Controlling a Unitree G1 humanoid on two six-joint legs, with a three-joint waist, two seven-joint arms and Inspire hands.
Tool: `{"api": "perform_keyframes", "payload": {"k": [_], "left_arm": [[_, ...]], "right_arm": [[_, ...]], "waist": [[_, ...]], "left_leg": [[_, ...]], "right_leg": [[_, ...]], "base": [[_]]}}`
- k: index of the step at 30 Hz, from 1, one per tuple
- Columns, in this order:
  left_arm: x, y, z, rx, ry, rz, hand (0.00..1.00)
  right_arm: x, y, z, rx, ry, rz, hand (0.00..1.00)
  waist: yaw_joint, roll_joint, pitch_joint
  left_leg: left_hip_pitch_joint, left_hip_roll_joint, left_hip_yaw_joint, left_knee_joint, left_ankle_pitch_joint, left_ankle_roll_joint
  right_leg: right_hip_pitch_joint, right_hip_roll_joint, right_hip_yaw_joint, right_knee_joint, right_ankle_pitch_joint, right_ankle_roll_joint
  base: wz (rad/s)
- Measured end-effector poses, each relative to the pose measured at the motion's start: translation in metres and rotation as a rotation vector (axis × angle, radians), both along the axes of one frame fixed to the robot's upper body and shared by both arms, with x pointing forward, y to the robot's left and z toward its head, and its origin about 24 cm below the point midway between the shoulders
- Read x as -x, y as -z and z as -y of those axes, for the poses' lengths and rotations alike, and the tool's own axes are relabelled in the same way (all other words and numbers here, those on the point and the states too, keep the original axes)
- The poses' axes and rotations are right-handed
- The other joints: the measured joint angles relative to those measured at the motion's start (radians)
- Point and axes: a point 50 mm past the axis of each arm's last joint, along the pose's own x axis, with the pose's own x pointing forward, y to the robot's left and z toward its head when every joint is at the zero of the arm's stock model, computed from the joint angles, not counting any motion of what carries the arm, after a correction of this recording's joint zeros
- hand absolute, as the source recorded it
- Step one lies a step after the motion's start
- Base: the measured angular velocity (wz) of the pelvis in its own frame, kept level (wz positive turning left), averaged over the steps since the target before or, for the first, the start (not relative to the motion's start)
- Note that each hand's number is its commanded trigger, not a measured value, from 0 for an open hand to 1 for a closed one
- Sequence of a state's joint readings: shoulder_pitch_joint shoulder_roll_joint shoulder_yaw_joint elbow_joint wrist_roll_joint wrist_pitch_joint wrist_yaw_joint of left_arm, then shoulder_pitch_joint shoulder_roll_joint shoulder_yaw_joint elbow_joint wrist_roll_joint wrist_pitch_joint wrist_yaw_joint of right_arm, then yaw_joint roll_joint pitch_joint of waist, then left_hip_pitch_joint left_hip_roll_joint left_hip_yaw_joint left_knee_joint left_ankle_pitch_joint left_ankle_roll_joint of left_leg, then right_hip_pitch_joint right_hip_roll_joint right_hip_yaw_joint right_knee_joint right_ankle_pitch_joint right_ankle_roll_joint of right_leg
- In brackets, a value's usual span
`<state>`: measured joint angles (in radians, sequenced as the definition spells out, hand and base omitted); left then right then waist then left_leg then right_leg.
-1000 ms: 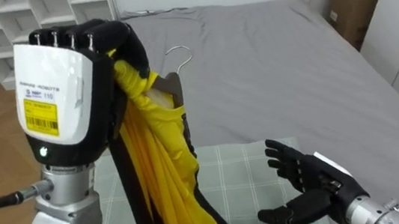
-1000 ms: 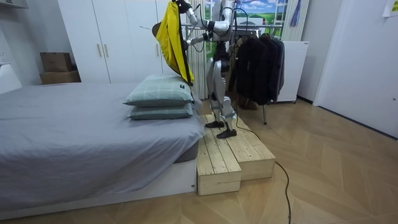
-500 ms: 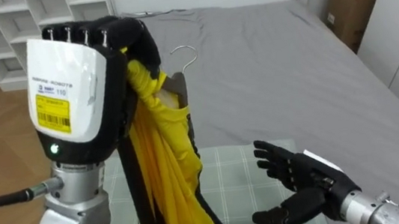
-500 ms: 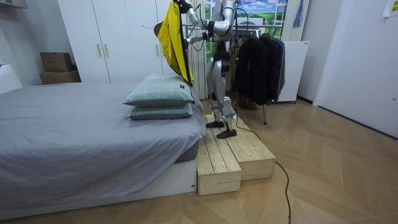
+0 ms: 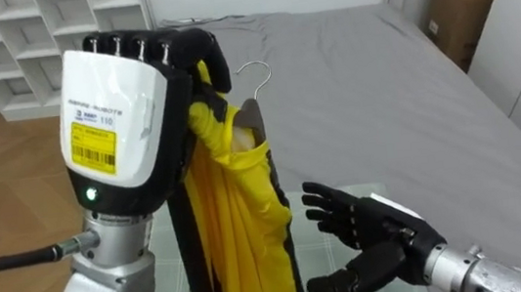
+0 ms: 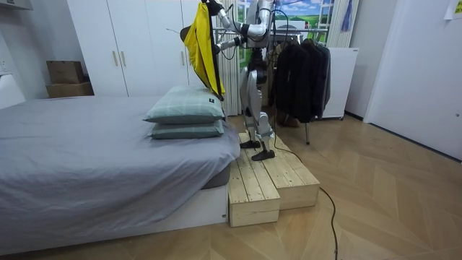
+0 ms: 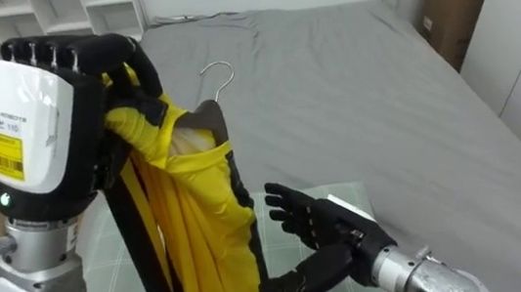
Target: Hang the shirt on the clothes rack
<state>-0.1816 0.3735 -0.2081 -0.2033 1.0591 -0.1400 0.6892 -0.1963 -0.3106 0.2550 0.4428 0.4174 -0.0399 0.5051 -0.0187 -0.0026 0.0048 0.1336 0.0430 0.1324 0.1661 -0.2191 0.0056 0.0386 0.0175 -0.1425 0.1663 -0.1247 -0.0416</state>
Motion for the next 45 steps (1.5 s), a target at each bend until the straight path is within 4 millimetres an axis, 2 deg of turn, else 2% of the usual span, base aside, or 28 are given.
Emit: {"api": "perform_keyframes", "payload": {"k": [5, 12, 22, 37, 45], "left_arm": [[-0.001, 0.000, 0.001, 0.008, 0.002, -0.004, 1.00], [-0.003, -0.005, 0.011, -0.004, 0.032, 0.013, 1.00], [-0.003, -0.005, 0.015, -0.010, 0.040, 0.015, 1.00], [-0.004, -0.005, 0.016, -0.002, 0.024, 0.011, 1.00], [-0.004, -0.007, 0.019, -0.013, 0.040, 0.025, 1.00]], "right_arm": [[-0.011, -0.004, -0.006, -0.107, 0.027, -0.024, 0.00], [-0.020, -0.015, -0.024, -0.300, 0.021, -0.033, 0.00], [-0.020, -0.015, -0.026, -0.333, 0.029, -0.047, 0.00], [-0.018, -0.012, -0.034, -0.370, 0.037, -0.073, 0.00], [-0.018, -0.007, -0.033, -0.363, 0.053, -0.092, 0.00]], "waist": [[-0.002, 0.005, 0.0030], [0.001, 0.016, 0.0060], [0.000, 0.019, 0.0049], [0.022, 0.020, 0.0044], [0.029, 0.026, 0.0043]], "left_leg": [[-0.003, -0.002, -0.004, 0.001, 0.000, 0.000], [-0.005, -0.001, -0.008, 0.002, 0.000, 0.000], [-0.013, -0.002, -0.030, 0.003, 0.000, 0.000], [-0.018, -0.002, -0.036, 0.007, 0.000, 0.000], [-0.005, -0.004, -0.056, 0.015, 0.000, 0.000]], "right_leg": [[-0.003, -0.001, -0.002, 0.000, 0.000, 0.000], [-0.002, -0.005, -0.008, 0.000, 0.000, 0.000], [-0.001, -0.010, -0.037, 0.001, 0.000, 0.000], [-0.001, -0.012, -0.038, 0.001, 0.000, 0.000], [0.024, -0.014, -0.056, 0.001, 0.000, 0.001]], "base": [[0.00], [0.00], [0.06], [0.00], [0.08]]}}
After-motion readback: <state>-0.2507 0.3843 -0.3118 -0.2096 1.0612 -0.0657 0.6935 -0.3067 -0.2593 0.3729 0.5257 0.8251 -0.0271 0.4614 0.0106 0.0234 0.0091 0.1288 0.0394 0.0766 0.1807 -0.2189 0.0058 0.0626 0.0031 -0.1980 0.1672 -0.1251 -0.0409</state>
